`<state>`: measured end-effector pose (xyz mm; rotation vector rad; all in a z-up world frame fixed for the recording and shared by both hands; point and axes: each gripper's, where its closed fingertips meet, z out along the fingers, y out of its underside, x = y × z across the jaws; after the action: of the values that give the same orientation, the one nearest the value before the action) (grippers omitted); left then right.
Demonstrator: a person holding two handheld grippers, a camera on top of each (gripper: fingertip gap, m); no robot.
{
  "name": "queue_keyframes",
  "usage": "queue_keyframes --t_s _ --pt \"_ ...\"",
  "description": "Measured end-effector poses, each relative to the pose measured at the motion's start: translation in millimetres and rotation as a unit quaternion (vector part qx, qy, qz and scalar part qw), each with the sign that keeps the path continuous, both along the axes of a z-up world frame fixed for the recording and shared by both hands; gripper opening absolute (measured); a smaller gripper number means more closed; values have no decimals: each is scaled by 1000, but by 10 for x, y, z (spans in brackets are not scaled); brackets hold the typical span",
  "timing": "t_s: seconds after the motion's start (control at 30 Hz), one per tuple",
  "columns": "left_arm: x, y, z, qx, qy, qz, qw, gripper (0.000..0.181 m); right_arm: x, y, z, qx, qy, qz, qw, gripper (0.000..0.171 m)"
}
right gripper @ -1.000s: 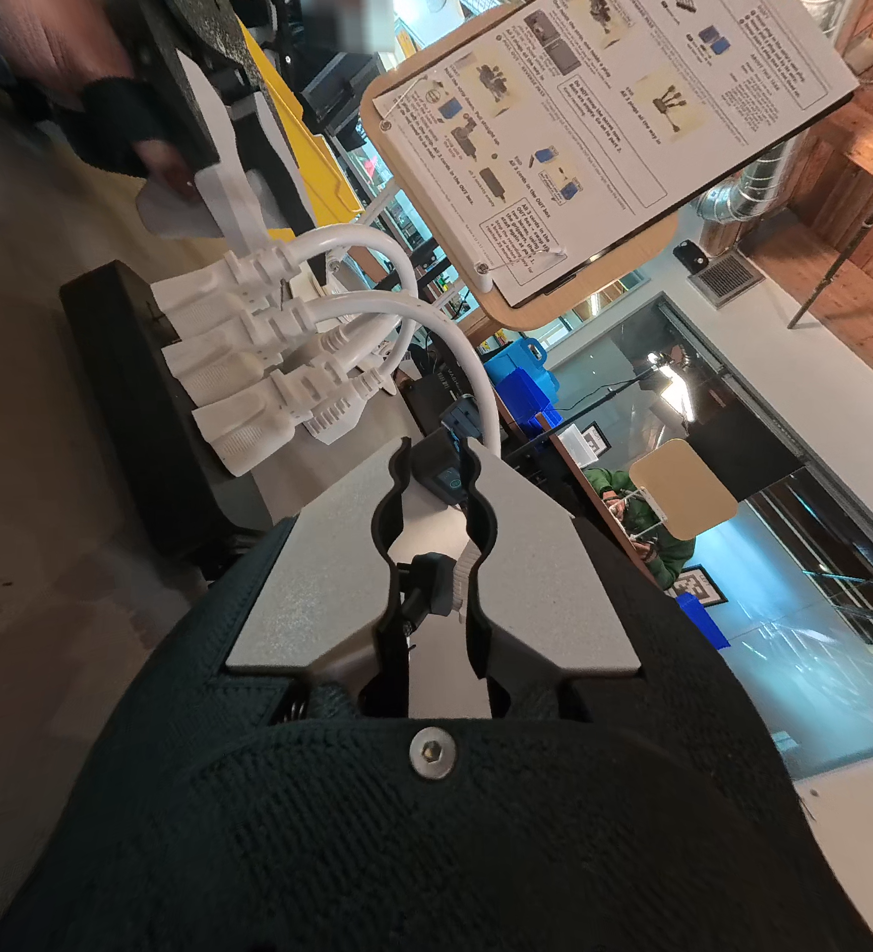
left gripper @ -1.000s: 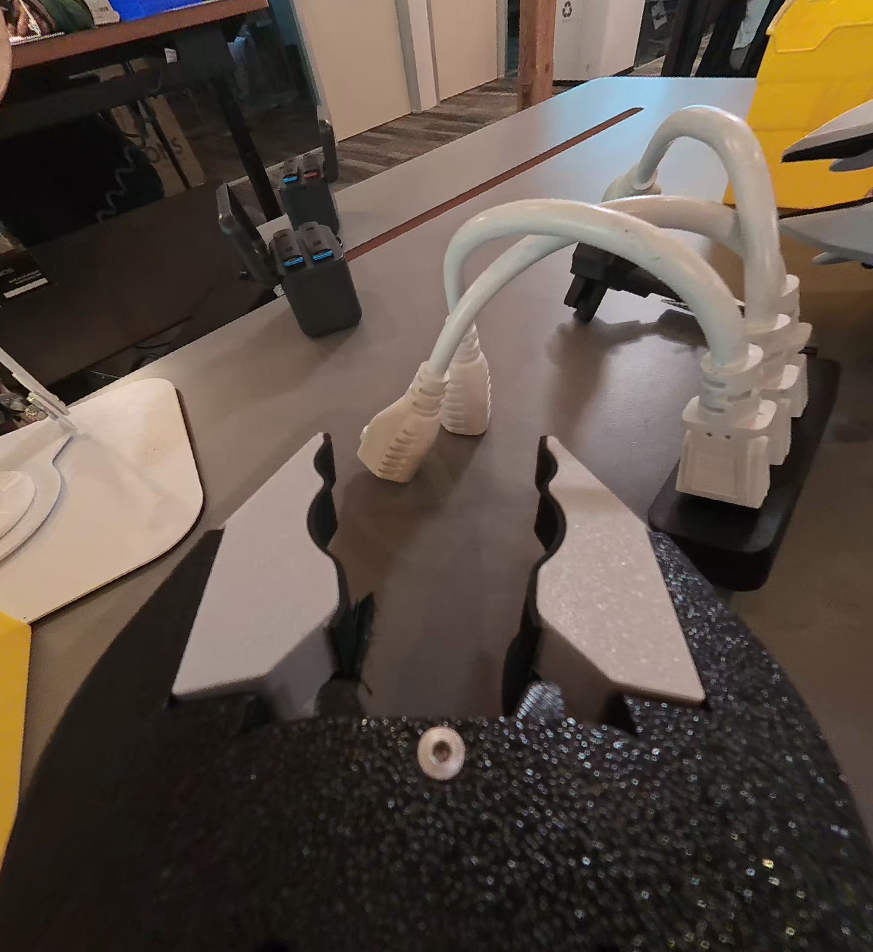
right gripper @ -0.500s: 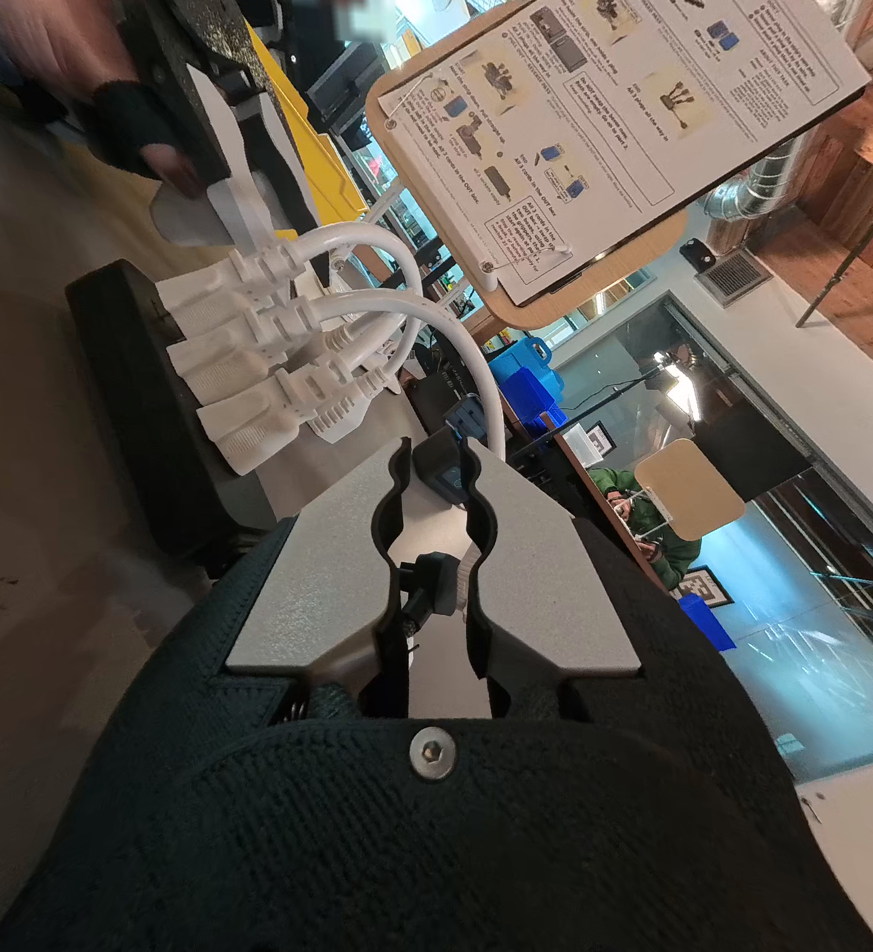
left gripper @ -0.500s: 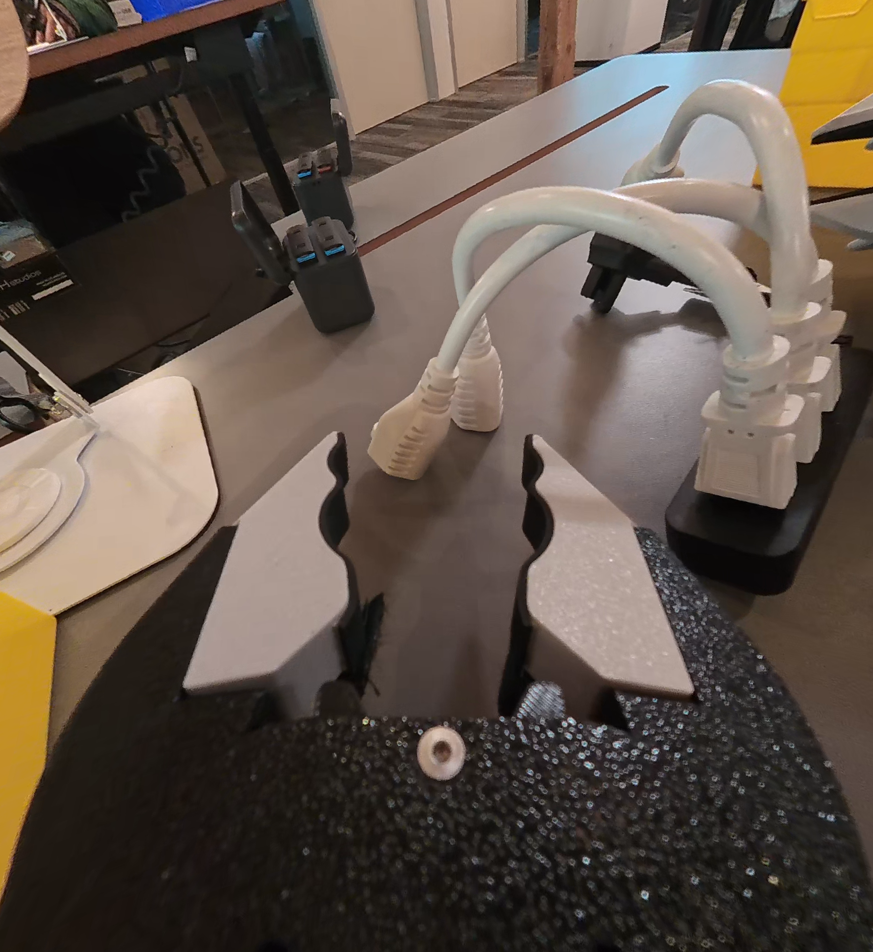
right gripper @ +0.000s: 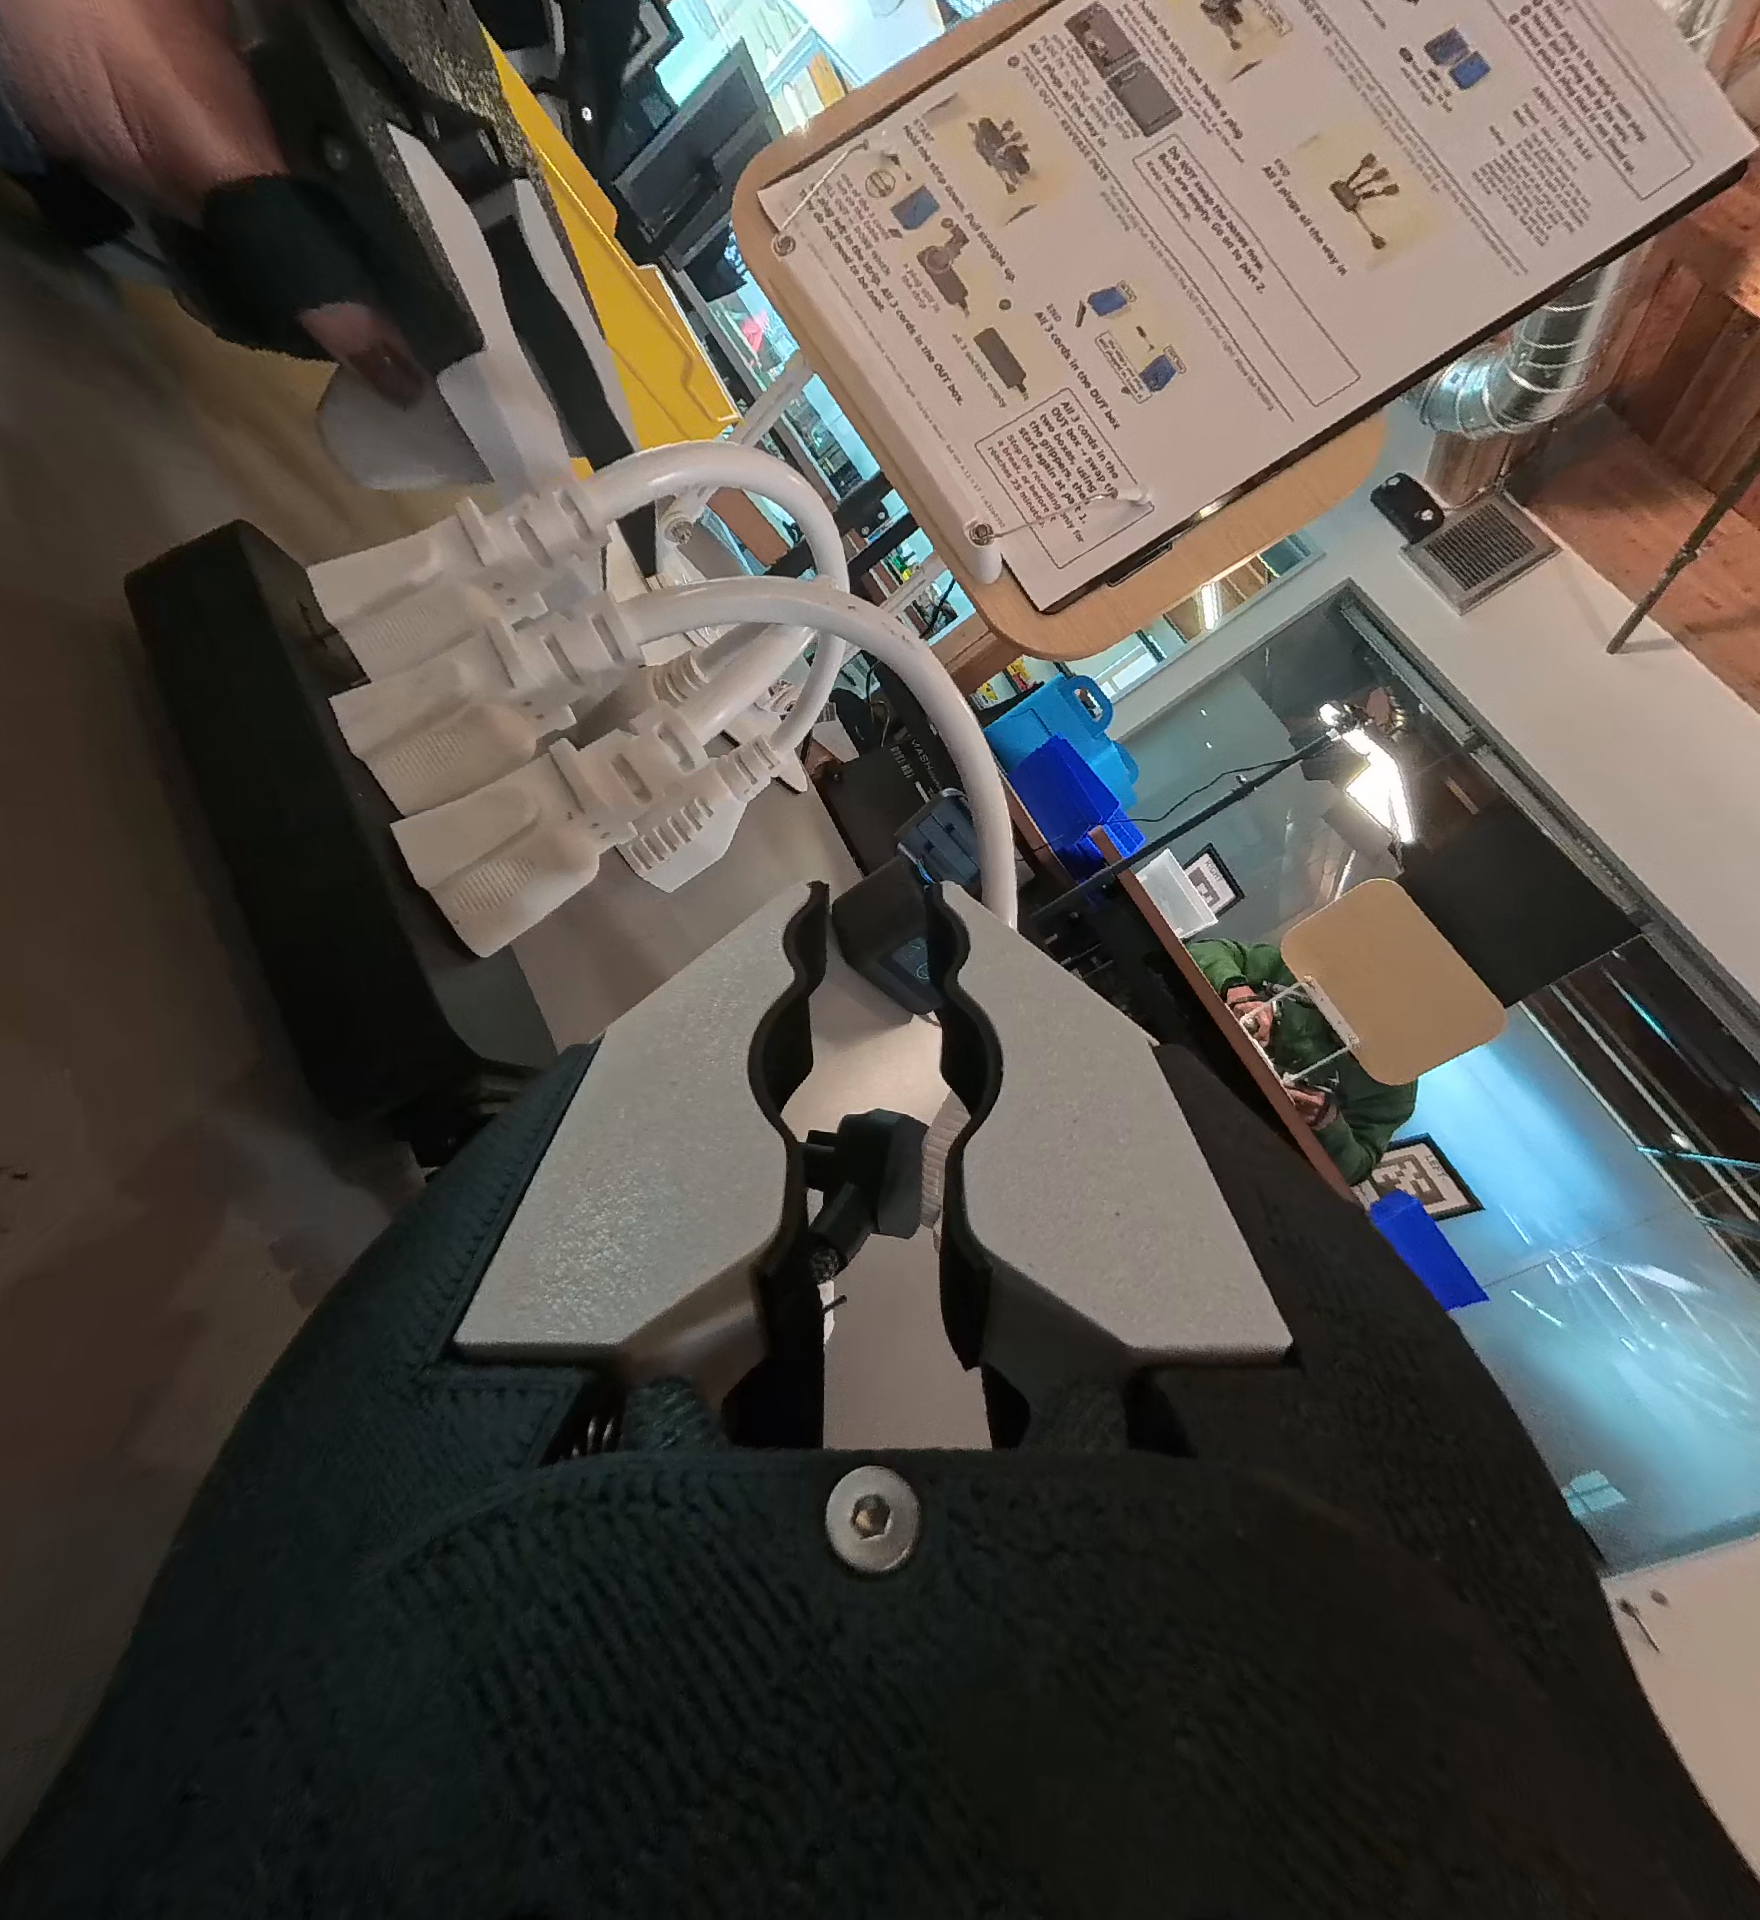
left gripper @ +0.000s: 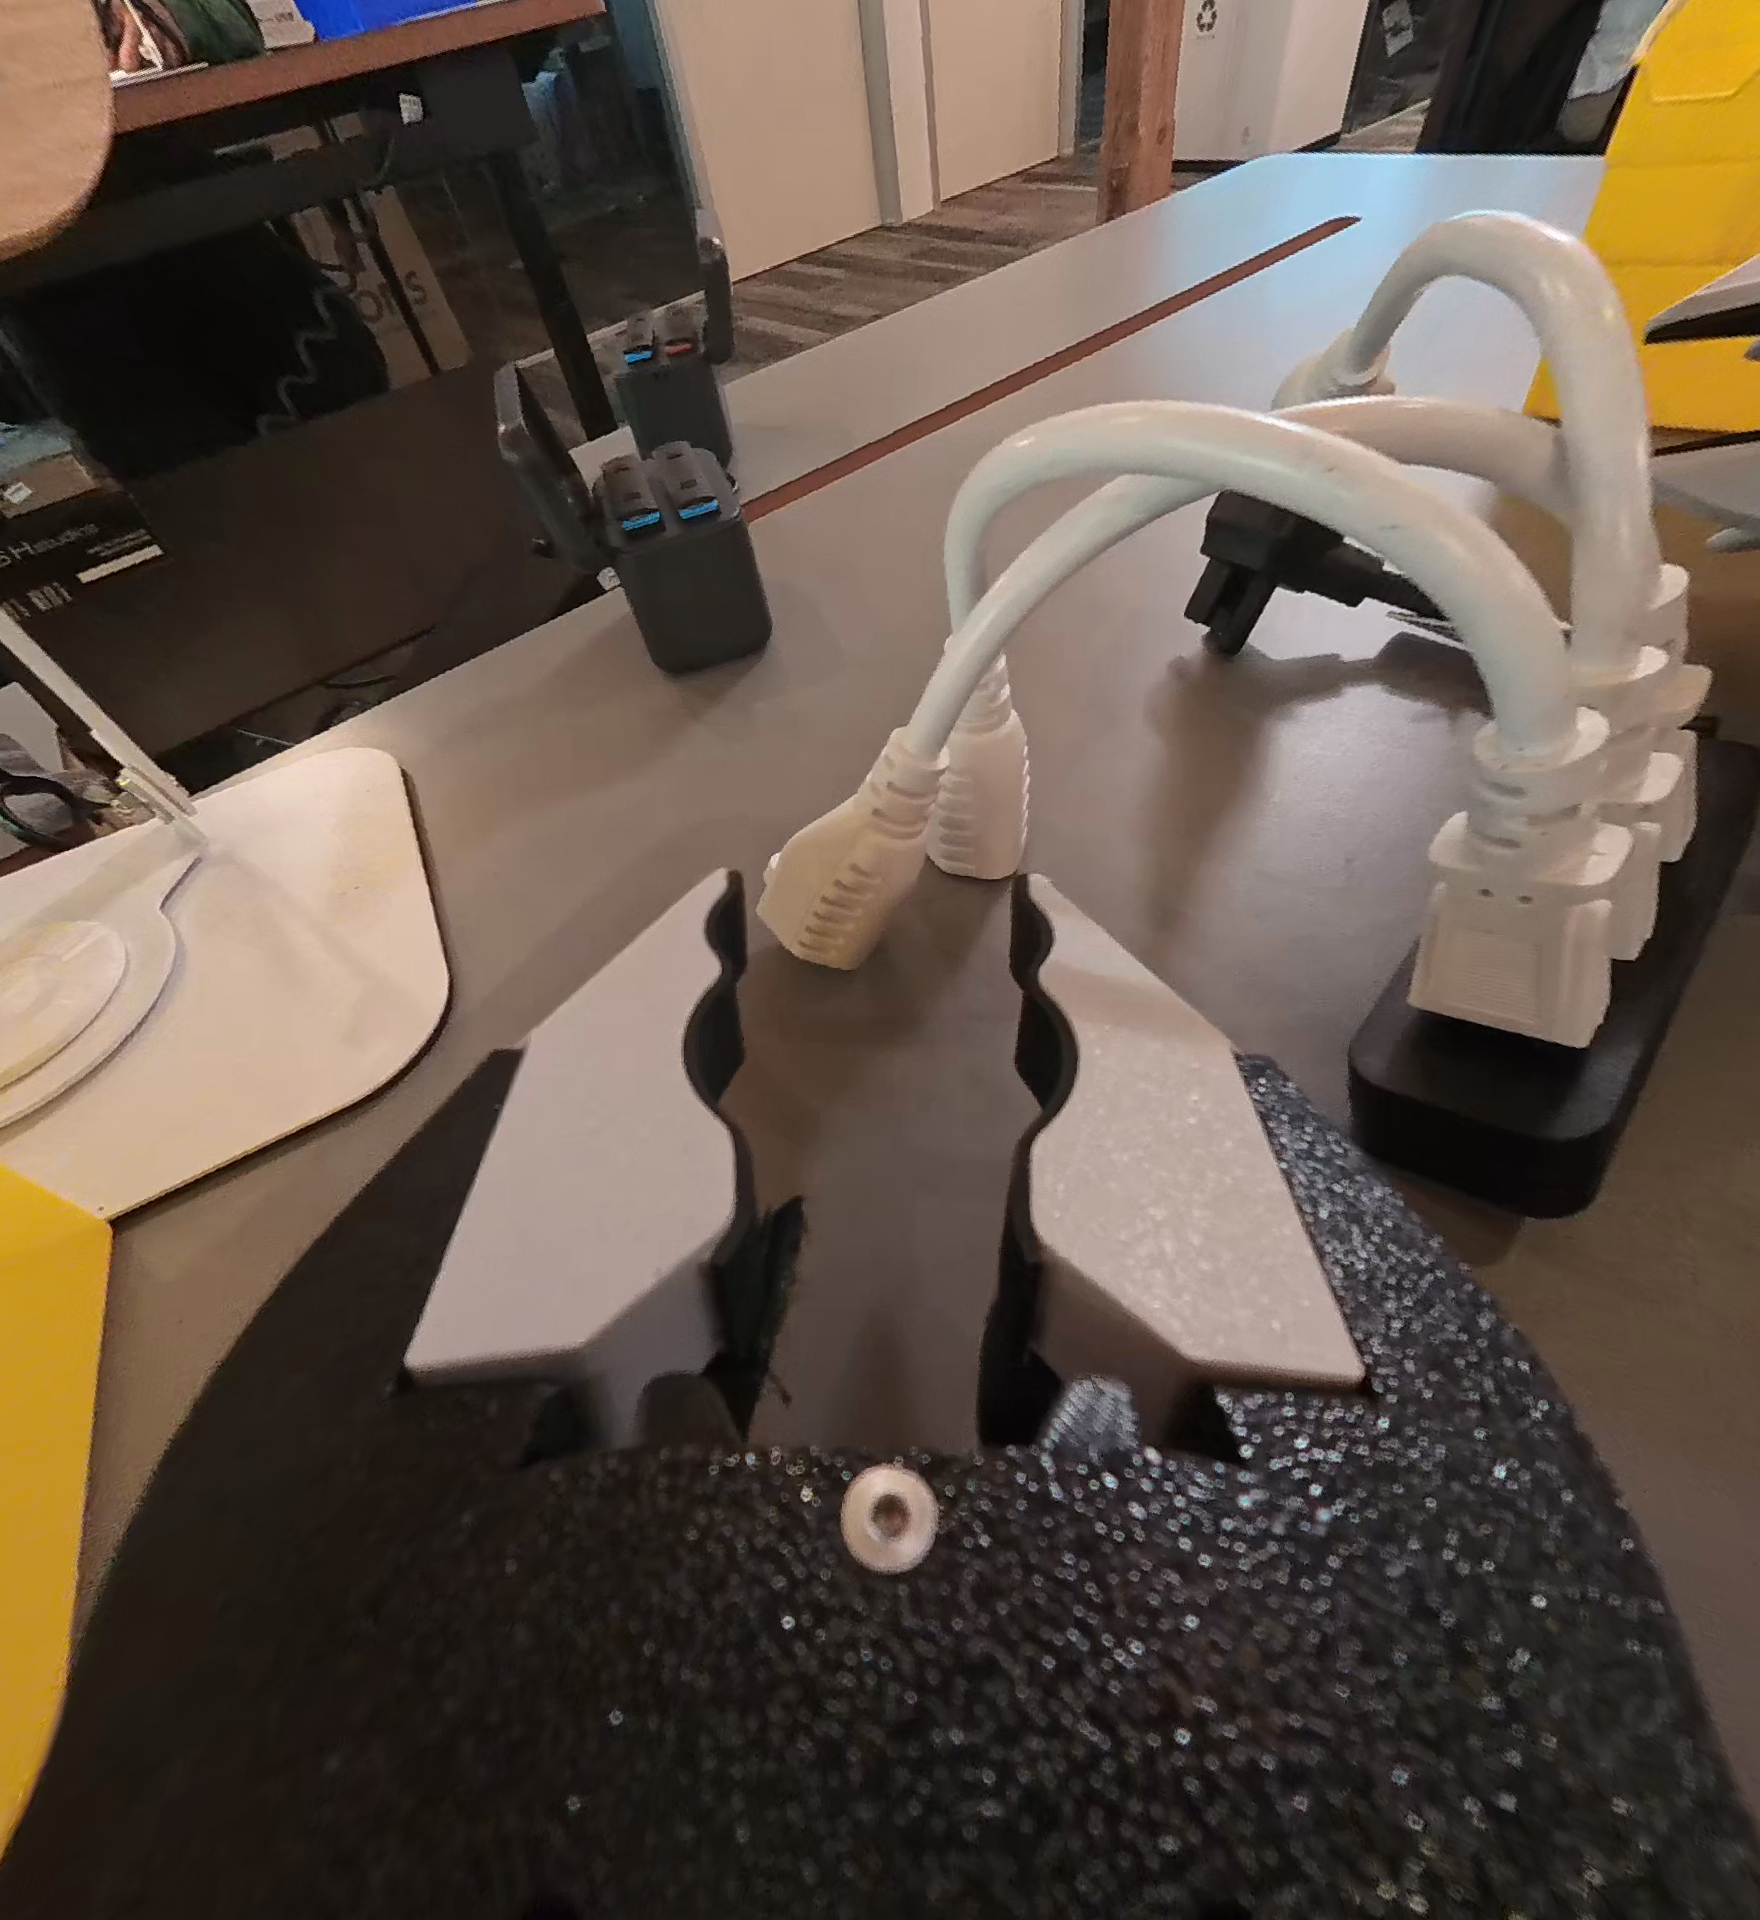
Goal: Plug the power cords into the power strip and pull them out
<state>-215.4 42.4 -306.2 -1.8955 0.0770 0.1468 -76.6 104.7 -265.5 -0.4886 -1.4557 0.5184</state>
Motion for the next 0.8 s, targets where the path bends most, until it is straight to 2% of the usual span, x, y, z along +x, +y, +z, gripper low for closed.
queue_keyframes --t_s 0.23,0.5,0.63,0.7,0.8 --pt "47 -11 20 6 -11 -19 1000 38 4 37 21 -9 5 -6 1000 17" --pt "95 -5 15 4 -12 -29 1000 36 4 50 31 -9 7 -10 1000 17" --pt "137 6 22 7 -9 -37 999 46 14 64 69 -22 16 -8 1000 20" --pt "155 13 33 11 -7 -42 999 57 31 65 102 -33 24 -2 999 21" --pt "306 27 90 29 -22 -88 995 78 40 112 119 -46 28 -9 998 22"
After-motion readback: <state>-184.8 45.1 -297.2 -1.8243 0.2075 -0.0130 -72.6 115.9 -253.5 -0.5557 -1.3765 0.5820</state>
